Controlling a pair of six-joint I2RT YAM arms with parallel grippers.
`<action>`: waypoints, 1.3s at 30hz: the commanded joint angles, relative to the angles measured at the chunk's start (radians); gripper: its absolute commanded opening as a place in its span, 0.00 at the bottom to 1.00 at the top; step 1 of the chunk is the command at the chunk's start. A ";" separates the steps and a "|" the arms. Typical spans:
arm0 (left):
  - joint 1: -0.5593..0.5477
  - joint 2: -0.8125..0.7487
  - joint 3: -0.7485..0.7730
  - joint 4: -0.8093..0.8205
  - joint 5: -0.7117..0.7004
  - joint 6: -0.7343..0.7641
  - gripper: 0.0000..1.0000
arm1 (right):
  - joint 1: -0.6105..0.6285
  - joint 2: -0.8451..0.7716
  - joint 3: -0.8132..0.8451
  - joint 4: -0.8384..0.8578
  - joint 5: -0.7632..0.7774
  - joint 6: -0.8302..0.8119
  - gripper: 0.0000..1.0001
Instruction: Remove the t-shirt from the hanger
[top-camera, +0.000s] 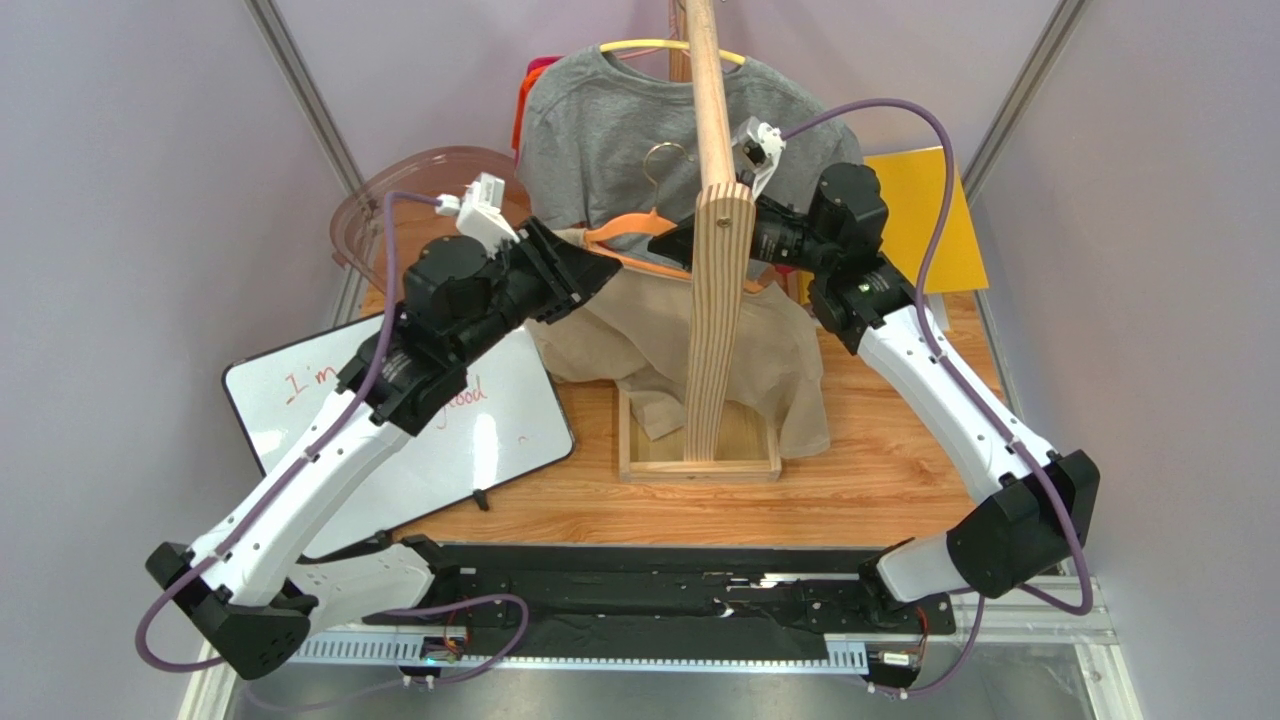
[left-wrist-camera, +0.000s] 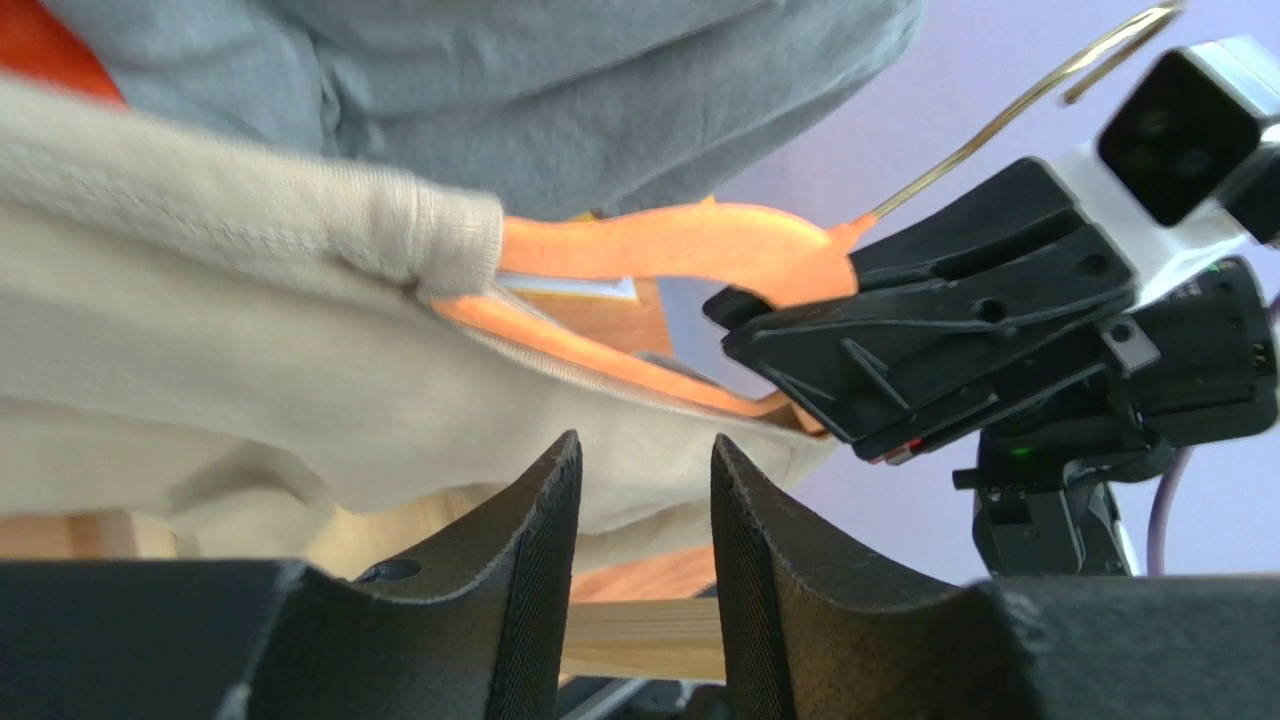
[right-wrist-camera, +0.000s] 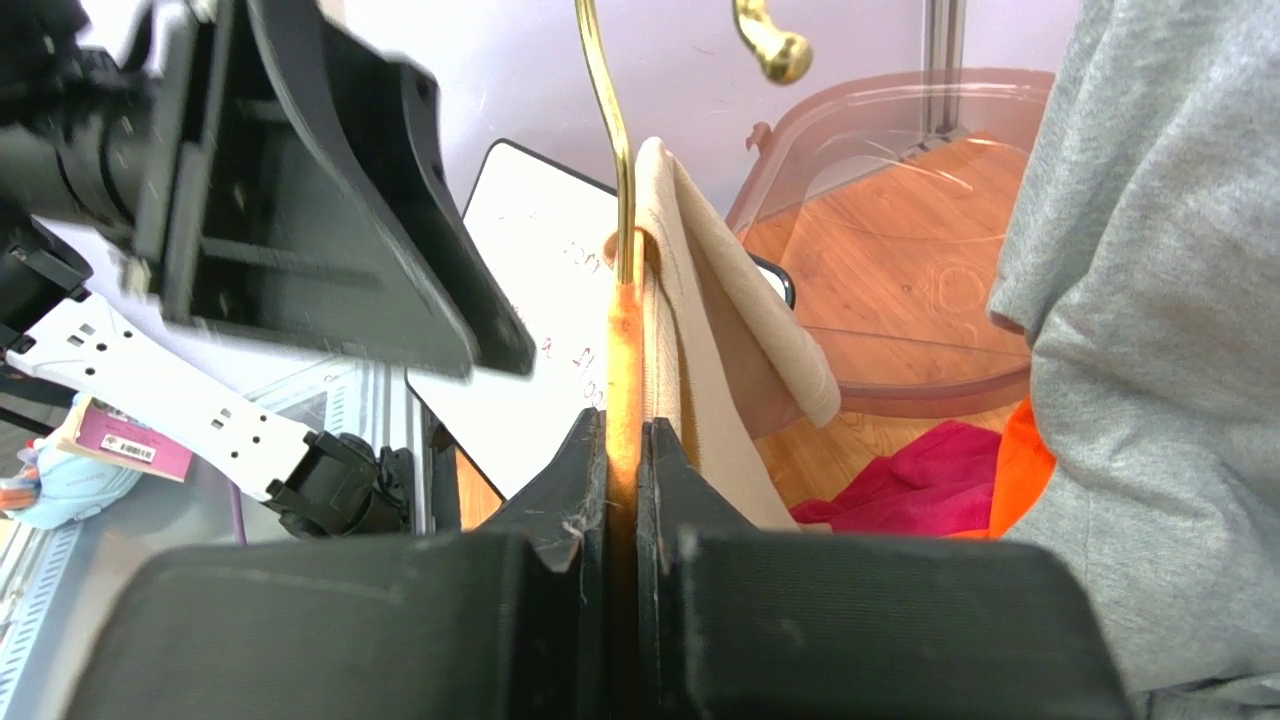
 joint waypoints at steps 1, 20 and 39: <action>0.018 -0.042 0.040 0.029 0.093 0.199 0.43 | 0.009 -0.050 0.038 0.092 -0.035 -0.036 0.00; 0.076 0.294 0.563 -0.523 0.483 1.179 0.56 | 0.009 -0.072 0.075 -0.135 -0.205 -0.149 0.00; 0.078 0.225 0.406 -0.231 0.376 1.003 0.00 | 0.007 -0.177 0.083 -0.506 0.529 0.083 0.76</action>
